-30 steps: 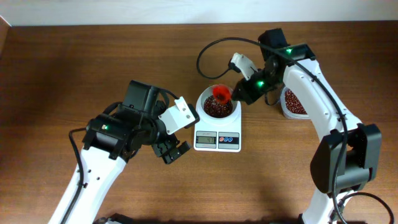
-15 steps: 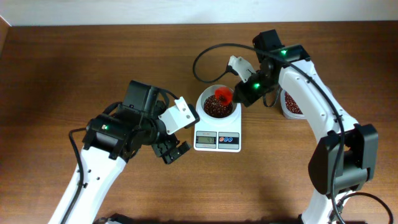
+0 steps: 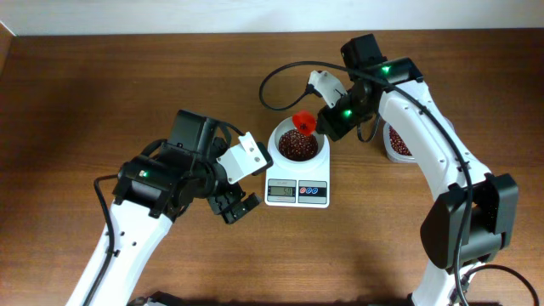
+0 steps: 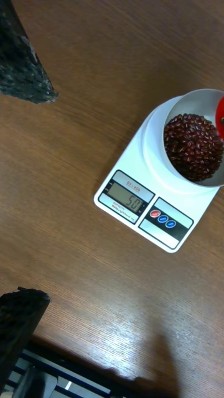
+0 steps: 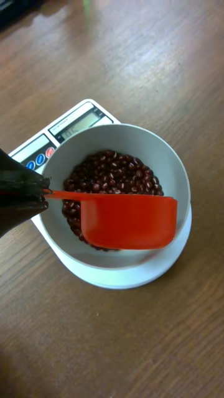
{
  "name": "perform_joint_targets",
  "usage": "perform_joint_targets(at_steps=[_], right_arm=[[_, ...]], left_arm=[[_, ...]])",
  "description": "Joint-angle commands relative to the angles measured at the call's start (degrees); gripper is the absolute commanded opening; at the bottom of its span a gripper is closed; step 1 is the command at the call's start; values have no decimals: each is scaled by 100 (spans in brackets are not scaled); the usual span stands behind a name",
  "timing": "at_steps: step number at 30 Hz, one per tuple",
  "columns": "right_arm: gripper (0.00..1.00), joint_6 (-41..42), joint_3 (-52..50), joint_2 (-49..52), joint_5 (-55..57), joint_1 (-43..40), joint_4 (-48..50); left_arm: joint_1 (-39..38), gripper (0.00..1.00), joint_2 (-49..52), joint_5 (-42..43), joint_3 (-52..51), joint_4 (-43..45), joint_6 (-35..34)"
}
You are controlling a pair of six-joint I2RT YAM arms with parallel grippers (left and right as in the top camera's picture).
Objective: Scoop and weigh 50g on scale
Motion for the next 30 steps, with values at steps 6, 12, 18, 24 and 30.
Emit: perform_joint_targets(at_steps=[6,12,18,24,30], right_arm=[[4,42,133,-219,-1233,28,-76],[4,22,118,-184,-1414,37,-129],[4,22,125,-221,-2413,-374,-382],[4,17,129,-251,-2835,-1652,-1027],[4,-306,129,-251,-2398,-3425,-1652]], left_arm=[[11,99,-85,63,48,11,-17],[11,99,-87,66,48,11,-17],[11,99,-87,63,48,11,-17],[11,99,-87,63,48,11,-17],[11,99,-87,63,48,11,-17]])
